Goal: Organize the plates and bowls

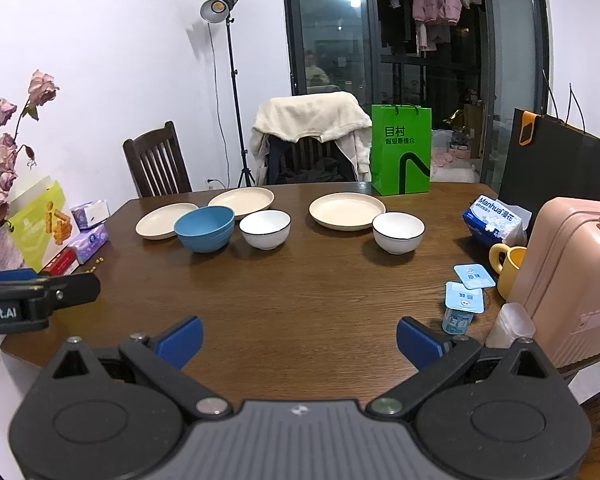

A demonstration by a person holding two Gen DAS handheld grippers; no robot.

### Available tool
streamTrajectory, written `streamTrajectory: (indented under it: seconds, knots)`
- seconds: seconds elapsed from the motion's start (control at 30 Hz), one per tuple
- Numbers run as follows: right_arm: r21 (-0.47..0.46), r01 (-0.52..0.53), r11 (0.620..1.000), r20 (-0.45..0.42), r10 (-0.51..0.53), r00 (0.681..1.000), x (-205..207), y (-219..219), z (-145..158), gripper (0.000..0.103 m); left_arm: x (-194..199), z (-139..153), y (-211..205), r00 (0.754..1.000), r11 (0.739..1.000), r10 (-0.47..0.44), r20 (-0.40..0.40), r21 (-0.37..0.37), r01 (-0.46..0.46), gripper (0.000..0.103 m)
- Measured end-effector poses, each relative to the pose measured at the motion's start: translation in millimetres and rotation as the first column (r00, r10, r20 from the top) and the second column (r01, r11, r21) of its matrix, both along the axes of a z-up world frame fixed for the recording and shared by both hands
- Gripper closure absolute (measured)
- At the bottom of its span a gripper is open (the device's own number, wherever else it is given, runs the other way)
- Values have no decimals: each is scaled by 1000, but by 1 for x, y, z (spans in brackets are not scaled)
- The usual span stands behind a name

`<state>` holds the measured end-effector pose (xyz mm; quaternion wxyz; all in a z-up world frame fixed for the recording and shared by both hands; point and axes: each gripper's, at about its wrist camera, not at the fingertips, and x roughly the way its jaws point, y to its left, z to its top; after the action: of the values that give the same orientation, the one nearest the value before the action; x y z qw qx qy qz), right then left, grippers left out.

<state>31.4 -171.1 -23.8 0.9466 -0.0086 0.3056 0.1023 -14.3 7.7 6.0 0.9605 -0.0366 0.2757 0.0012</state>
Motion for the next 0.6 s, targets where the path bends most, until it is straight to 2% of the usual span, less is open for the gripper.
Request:
streamTrajectory:
  seconds: [0.6]
  knots:
    - [11,-50,999,0,50,999,8,0,6,0,12,4,6,999,999,36,12,-30,-35,0]
